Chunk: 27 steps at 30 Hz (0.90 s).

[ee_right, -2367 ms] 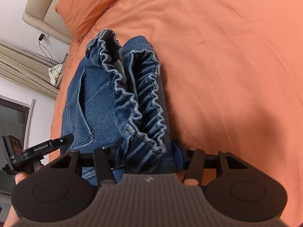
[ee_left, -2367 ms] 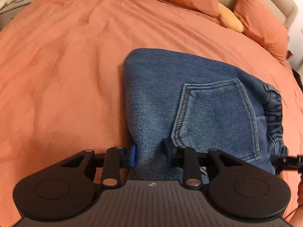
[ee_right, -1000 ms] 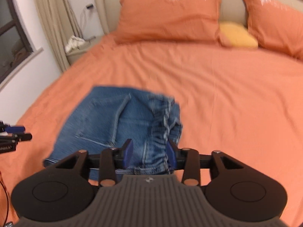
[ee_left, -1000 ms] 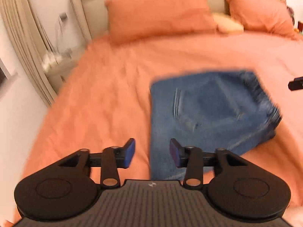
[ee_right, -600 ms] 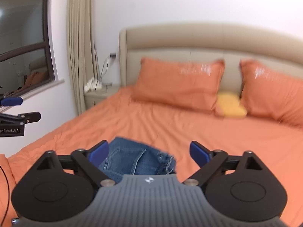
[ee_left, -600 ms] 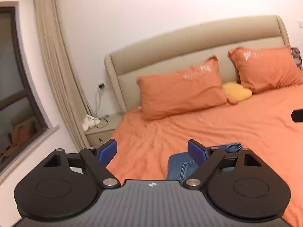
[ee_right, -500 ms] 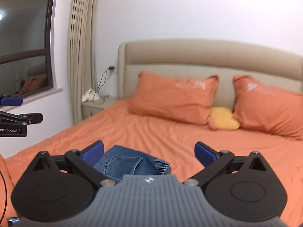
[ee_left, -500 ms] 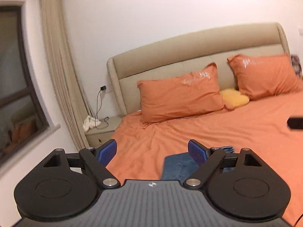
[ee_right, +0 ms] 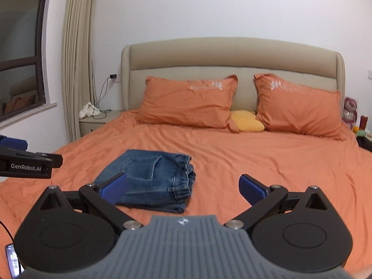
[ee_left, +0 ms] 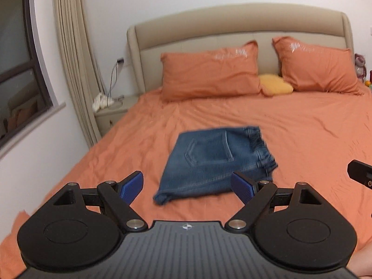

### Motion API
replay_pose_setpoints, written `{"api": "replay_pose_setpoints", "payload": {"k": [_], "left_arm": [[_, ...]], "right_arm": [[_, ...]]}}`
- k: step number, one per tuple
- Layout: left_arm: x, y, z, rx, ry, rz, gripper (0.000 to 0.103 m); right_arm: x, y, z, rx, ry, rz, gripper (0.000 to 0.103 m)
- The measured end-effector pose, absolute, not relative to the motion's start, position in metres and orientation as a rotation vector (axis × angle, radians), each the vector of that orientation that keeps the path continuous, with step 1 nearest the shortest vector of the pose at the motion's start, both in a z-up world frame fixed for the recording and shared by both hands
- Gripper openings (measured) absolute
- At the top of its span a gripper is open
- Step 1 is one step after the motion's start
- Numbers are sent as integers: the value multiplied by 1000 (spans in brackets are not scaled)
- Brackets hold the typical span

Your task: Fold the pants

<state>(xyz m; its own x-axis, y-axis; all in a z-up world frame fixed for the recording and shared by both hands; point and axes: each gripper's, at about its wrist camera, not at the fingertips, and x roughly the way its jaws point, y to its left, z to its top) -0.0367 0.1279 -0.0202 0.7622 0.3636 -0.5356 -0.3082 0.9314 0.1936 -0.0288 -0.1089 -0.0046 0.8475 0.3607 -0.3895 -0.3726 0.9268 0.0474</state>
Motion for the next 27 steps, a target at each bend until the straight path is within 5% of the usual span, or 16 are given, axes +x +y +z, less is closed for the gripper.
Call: {"api": "replay_pose_setpoints", "payload": {"k": [27], "left_arm": [[-23,132,-68,20,749,351,99]], "right_arm": [[4,-89,-40,-58,513,335,98]]}}
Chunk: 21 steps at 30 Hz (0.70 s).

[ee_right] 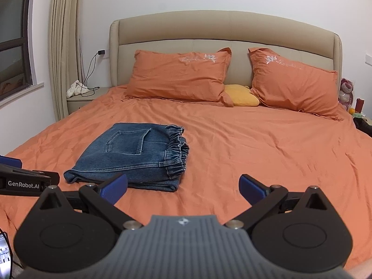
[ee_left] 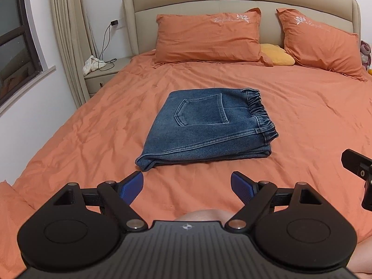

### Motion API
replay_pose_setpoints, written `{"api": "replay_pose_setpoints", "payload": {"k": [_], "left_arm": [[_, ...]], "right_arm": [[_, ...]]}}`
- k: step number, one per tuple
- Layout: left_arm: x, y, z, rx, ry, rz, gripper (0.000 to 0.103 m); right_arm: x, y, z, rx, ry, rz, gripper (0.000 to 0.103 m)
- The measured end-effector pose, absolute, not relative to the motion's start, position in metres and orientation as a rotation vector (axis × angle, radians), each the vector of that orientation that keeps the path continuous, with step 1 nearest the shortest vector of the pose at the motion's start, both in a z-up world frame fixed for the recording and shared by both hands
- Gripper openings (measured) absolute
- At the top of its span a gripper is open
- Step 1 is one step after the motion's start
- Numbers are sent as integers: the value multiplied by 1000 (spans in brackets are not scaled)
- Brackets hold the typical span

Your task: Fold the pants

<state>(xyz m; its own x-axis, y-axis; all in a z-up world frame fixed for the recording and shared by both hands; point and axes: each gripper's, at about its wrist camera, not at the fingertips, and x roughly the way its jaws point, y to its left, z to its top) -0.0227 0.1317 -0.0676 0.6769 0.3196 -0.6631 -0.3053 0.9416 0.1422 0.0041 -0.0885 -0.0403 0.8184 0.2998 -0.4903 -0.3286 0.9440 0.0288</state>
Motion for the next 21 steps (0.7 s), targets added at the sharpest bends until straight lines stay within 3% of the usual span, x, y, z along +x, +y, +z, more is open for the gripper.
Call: {"api": "replay_pose_setpoints", "payload": {"k": [21], "left_arm": [[-23,130,-63,23,743,352,99]], "right_arm": [[-1,-96,-34,-49,492,335,98]]}}
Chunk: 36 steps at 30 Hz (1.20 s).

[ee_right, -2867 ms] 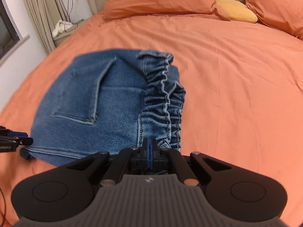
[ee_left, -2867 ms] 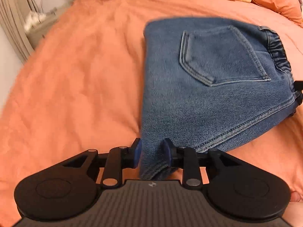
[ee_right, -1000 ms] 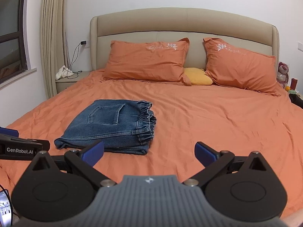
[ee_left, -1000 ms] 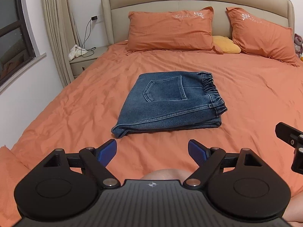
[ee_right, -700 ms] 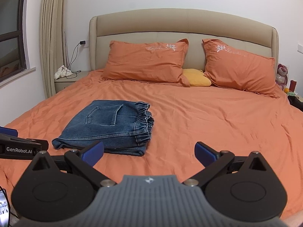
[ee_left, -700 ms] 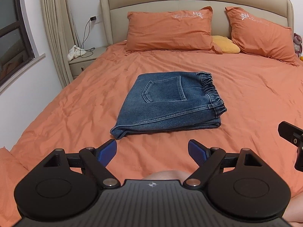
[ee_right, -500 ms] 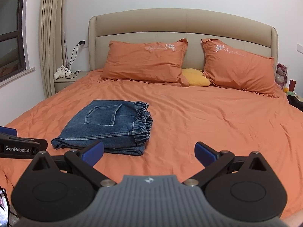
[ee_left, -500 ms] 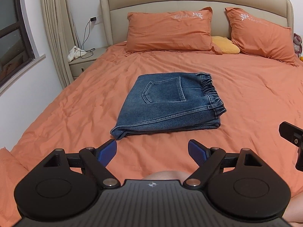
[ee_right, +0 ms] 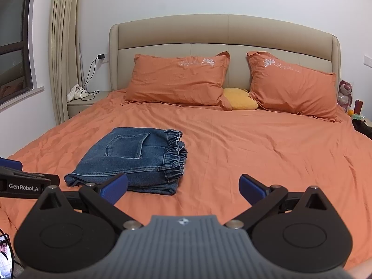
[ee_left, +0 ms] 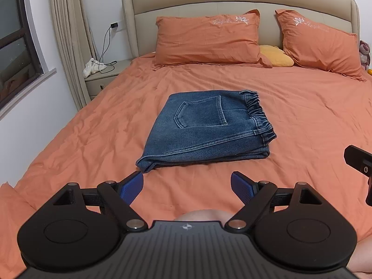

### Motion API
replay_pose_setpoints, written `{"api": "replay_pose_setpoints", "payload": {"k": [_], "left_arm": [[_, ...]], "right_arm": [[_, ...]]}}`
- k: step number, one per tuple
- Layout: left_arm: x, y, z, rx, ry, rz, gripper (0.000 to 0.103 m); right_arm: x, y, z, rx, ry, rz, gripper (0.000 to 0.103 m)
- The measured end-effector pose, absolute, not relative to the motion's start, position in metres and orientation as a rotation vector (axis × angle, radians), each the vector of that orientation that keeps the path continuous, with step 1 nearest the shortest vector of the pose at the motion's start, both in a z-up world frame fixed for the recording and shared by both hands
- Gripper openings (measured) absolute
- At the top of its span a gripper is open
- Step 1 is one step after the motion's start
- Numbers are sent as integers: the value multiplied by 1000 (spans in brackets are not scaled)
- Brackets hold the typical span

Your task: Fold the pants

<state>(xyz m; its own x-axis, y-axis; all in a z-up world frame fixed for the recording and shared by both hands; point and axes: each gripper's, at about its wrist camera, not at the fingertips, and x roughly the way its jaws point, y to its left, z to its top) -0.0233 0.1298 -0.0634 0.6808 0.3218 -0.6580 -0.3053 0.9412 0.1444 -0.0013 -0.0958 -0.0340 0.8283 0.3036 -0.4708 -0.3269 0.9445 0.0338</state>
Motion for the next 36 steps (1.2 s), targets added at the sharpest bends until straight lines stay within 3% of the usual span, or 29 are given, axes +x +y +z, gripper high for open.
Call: {"api": "replay_pose_setpoints", "payload": {"k": [36], "left_arm": [[-24,129,-63,28,742,352,99]], "right_arm": [[-5,-99,-32,-16,489,315,98]]}}
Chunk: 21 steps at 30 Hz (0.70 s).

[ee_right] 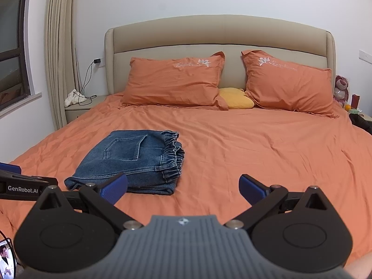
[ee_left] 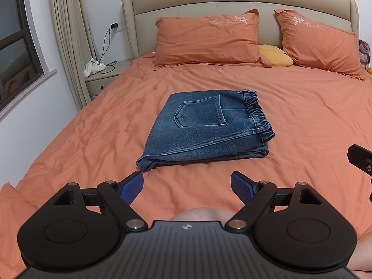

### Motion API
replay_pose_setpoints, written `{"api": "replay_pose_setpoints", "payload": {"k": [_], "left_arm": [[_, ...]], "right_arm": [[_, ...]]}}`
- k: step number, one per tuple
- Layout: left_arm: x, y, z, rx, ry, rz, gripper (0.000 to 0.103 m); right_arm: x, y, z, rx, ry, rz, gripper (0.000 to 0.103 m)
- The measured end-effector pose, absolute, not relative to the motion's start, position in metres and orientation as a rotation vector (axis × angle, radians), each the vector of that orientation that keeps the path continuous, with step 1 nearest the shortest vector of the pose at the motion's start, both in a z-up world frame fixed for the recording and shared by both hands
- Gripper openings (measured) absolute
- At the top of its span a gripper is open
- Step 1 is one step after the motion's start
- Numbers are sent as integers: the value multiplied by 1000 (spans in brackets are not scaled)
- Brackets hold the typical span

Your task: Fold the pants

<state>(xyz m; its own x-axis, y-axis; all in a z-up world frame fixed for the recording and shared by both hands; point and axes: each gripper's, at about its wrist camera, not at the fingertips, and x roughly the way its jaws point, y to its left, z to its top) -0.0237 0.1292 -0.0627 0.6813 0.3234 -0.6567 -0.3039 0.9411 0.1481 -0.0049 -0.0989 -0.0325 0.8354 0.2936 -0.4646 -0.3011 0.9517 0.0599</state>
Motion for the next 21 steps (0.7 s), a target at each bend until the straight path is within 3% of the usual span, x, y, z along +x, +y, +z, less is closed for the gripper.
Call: {"api": "replay_pose_setpoints", "payload": {"k": [21], "left_arm": [[-28,132,-54,27,725,337,97]], "right_arm": [[-6,-99,-34,-12,496,311,98]]}}
